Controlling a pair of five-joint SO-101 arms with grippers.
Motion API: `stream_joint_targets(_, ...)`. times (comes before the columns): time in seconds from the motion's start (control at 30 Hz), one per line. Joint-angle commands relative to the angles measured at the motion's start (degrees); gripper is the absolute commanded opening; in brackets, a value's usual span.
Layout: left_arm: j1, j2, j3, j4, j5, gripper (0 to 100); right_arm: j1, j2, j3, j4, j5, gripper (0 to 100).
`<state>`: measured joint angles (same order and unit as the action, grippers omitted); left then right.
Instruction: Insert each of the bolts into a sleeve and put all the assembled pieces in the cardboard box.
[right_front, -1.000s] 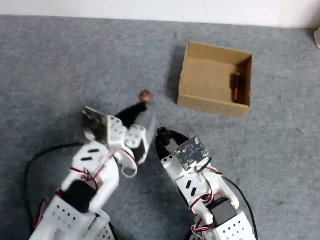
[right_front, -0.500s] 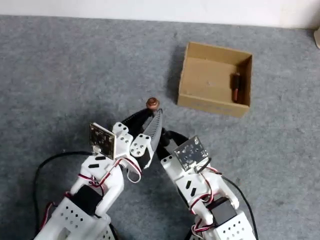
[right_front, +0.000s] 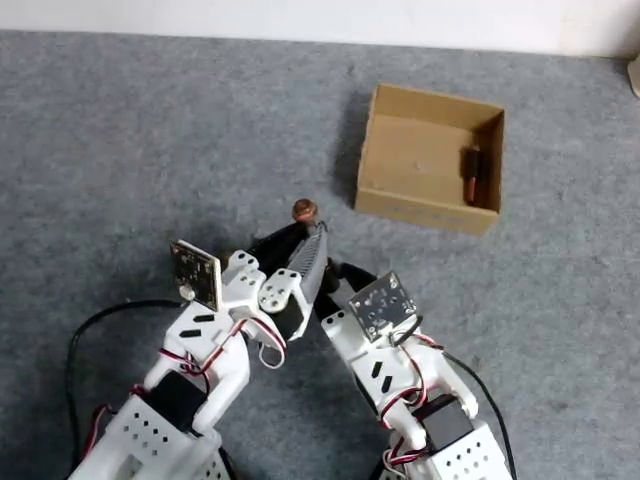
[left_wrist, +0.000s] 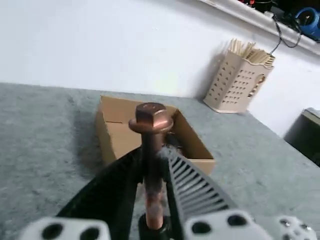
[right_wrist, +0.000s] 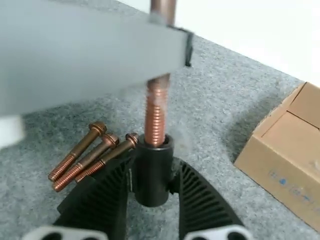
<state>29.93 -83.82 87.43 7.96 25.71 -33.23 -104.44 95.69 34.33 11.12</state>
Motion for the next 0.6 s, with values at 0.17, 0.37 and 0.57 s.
stream_joint_targets(0.17,1.98,-1.19,0.13,-1.41,0.79,1,1.27,-0.75,0.48,-1.71,-0.62,0.5)
stream_joint_targets(0.37,5.49,-1.19,2.77,-1.41,0.44,1,4.97,-0.75,0.40,-1.80,-3.52,0.5)
stream_joint_targets(0.57,6.02,-1.19,3.38,-1.41,0.44,1,6.11,-0.75,0.40,-1.80,-3.96,0.5)
